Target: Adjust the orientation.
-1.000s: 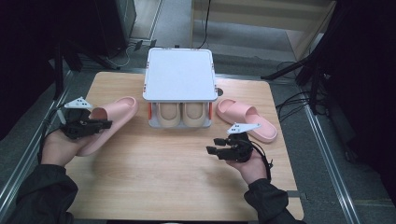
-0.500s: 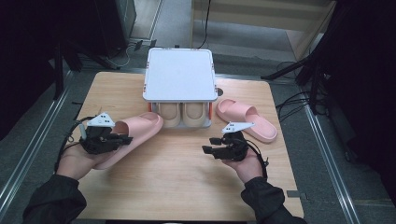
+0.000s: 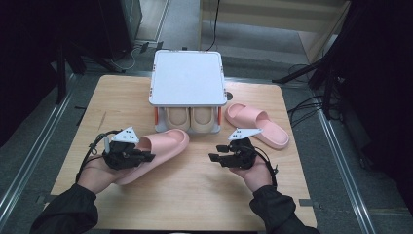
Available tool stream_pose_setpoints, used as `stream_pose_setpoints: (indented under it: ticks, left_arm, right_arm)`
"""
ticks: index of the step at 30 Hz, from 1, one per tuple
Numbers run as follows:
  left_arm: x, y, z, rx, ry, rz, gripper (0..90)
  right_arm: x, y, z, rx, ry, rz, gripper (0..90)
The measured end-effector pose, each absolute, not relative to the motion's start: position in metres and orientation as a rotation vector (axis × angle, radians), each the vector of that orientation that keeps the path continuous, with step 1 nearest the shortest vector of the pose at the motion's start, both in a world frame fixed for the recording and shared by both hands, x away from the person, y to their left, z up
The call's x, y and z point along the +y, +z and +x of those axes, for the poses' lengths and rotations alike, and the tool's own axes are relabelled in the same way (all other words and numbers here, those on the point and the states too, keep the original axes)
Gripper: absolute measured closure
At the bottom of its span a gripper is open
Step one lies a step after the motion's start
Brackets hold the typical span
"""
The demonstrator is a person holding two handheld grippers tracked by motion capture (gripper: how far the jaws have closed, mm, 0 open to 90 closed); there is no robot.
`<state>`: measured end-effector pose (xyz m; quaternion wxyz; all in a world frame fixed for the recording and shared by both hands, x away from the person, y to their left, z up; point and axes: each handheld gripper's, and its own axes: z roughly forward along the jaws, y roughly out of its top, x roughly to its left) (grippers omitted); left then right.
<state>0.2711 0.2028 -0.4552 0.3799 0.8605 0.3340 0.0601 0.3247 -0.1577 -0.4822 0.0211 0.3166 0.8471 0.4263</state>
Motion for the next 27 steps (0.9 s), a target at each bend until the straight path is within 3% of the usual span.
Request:
stream_pose_setpoints:
  ticks: [18, 27]
  left_arm:
    - [0.159, -0.483, 0.264, 0.778, 0.097, 2.287, 84.5]
    - [0.154, -0.494, 0.264, 0.766, 0.004, 2.339, 79.8]
  right_arm:
    - [-0.152, -0.483, 0.322, 2.623, 1.316, 0.958, 55.0]
    - [-0.141, -0.488, 0.319, 2.628, 1.285, 0.945, 67.4]
